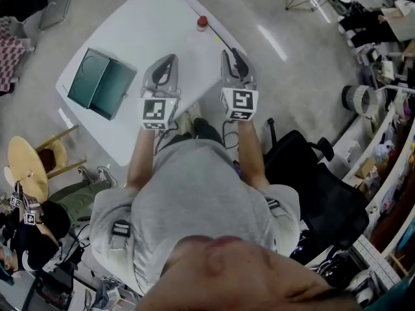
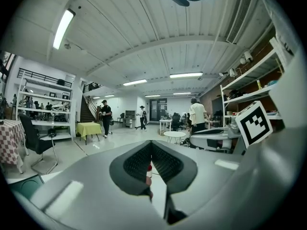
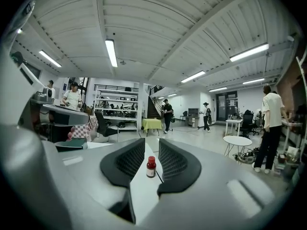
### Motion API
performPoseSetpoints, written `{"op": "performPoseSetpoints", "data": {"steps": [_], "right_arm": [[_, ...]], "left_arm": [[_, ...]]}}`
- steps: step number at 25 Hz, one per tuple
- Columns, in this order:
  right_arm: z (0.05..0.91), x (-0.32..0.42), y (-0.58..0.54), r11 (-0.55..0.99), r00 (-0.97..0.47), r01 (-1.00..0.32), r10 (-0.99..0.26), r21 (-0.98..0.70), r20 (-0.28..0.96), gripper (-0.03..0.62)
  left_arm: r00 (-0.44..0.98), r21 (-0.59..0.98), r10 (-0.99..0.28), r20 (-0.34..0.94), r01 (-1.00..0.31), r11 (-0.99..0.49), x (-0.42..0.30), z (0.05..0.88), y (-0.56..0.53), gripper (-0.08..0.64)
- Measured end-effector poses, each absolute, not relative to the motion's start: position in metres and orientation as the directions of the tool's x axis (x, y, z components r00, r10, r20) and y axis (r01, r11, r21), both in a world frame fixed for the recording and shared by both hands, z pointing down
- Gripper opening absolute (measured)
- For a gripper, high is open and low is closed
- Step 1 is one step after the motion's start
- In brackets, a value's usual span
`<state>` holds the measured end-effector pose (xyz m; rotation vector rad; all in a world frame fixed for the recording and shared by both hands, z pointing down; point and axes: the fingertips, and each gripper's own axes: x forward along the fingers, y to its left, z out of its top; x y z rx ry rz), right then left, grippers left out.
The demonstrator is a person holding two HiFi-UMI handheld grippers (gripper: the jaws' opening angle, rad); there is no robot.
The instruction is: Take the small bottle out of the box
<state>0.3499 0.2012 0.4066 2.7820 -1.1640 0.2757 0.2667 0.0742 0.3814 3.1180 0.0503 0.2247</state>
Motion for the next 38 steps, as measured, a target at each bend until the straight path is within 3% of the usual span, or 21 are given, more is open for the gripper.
{"op": "performPoseSetpoints", "data": {"steps": [21,38], "right_arm": [[0.392,0.252,0.251,-0.77,0.768,-0.635,-0.619,0.063,0.164,0.005],[0.399,0.221,0.254,-0.761,0.758,-0.644,-0.62,0.081,0.201,0.002]], "left_arm": [[0.99,0.003,0.088,0.112,0.088,-0.996,0.178,0.365,0.107,0.012],[0.989,0.009,0.099,0.108,0.098,-0.995,0.158,0.365,0.115,0.012]]}}
